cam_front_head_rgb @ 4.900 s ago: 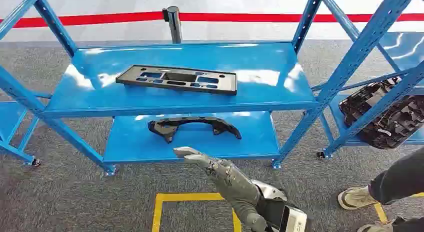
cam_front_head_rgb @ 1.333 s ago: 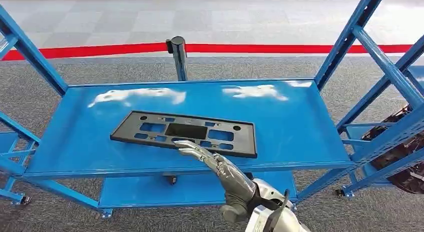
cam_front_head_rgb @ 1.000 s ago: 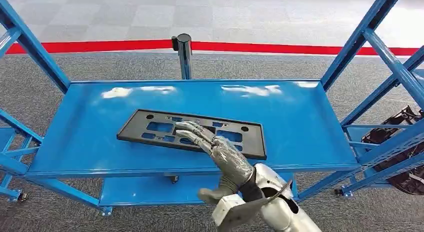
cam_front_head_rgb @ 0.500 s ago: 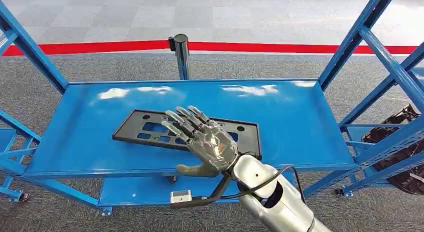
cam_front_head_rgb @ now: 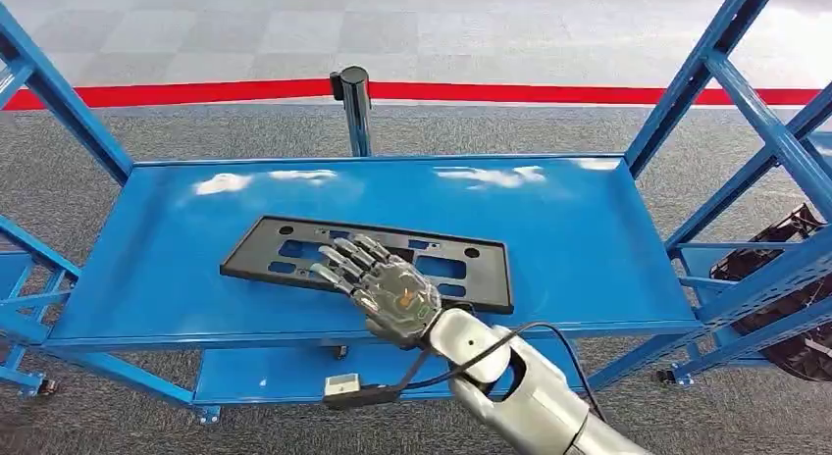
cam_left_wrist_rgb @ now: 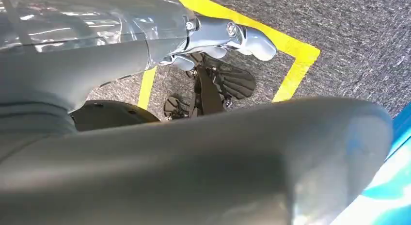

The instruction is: Take the parts from the cabinet and place them on the table.

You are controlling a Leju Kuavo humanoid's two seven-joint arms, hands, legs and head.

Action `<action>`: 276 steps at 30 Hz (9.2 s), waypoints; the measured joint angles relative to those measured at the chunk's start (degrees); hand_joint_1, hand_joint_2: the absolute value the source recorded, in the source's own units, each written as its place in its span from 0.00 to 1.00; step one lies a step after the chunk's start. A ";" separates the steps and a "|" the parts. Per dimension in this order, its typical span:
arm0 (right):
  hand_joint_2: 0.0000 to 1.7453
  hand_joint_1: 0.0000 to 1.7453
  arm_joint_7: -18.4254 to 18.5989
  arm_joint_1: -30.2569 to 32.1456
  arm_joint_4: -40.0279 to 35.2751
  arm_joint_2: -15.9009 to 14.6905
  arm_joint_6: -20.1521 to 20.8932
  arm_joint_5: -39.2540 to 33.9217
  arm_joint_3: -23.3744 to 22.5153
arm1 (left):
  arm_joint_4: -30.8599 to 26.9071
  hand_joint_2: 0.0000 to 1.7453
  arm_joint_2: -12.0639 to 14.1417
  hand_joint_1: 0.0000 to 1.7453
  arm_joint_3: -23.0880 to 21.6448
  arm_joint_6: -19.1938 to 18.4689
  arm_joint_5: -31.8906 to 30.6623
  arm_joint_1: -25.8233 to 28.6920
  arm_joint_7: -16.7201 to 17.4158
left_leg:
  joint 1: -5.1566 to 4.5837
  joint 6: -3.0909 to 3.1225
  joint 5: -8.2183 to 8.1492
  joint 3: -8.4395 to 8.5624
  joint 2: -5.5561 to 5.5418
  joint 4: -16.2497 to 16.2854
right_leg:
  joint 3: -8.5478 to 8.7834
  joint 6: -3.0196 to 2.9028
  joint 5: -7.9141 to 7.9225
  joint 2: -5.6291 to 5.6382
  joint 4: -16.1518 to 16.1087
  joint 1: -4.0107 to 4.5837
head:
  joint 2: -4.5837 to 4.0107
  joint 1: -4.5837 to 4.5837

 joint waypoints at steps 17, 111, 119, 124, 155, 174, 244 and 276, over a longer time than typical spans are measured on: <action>1.00 0.00 4.00 -0.55 8.81 0.79 -2.10 4.07 -2.23 | 0.00 0.00 0.00 0.00 -1.01 -0.09 -0.70 0.00 -0.96 | 0.00 0.00 0.00 0.01 0.01 0.00 | -0.01 0.00 0.00 0.00 0.00 0.00 | 0.00 0.00; 1.00 1.00 -17.55 24.27 -31.78 -10.34 21.07 -63.69 -16.72 | -0.02 1.00 1.18 0.00 -3.41 2.45 -5.51 0.96 -5.51 | 1.27 -0.83 0.96 -0.32 0.37 -0.25 | 0.97 3.61 -0.43 0.15 0.50 -2.53 | 0.00 0.09; 1.00 1.00 -20.85 23.46 -31.52 -10.10 23.87 -67.58 -16.17 | 0.02 1.00 1.42 0.00 -3.82 3.80 -6.25 1.33 -4.90 | 0.93 -2.53 -6.97 -3.93 0.31 10.24 | -2.10 -0.37 1.47 -0.11 1.31 -1.96 | 0.00 -0.02; 1.00 1.00 -23.74 23.45 -31.35 -11.11 25.79 -69.16 -15.96 | 0.00 1.00 2.21 0.00 -3.85 4.07 -6.86 1.37 -4.85 | 0.20 -1.67 -5.84 1.75 0.31 8.24 | -4.02 -0.42 3.06 -0.23 1.42 -1.19 | 0.00 -0.02; 1.00 1.00 -29.94 25.05 -30.91 -14.36 27.06 -69.00 -14.51 | -0.09 1.00 4.31 0.00 -5.88 3.39 -10.91 0.89 -4.59 | 0.28 -1.59 -3.30 3.55 0.86 7.45 | -3.99 -0.29 4.85 -0.54 -0.79 -1.31 | 0.00 0.00; 1.00 1.00 -21.99 21.55 -25.79 -15.43 22.25 -61.88 -16.07 | 0.00 1.00 3.87 0.00 -6.73 3.30 -12.06 0.49 -4.22 | -1.37 1.40 2.78 -0.86 3.49 -1.18 | 5.19 0.40 -1.62 -1.77 -2.82 0.25 | 0.00 0.02; 1.00 1.00 -24.00 25.57 -33.73 -14.21 21.31 -62.73 -17.40 | 0.35 1.00 1.40 0.00 -7.23 6.03 -13.09 0.65 -0.94 | -0.03 -0.83 -10.79 -3.74 0.81 17.24 | -2.98 -0.77 2.38 0.37 0.65 -0.33 | 0.00 -0.02; 1.00 1.00 -25.07 25.41 -32.05 -11.76 22.23 -62.92 -16.20 | 0.00 1.00 2.43 0.00 -7.13 6.16 -15.10 0.68 -1.33 | 0.00 -0.73 -8.25 -1.99 0.71 13.21 | -3.67 -0.58 3.10 1.81 0.94 -0.53 | 0.00 0.02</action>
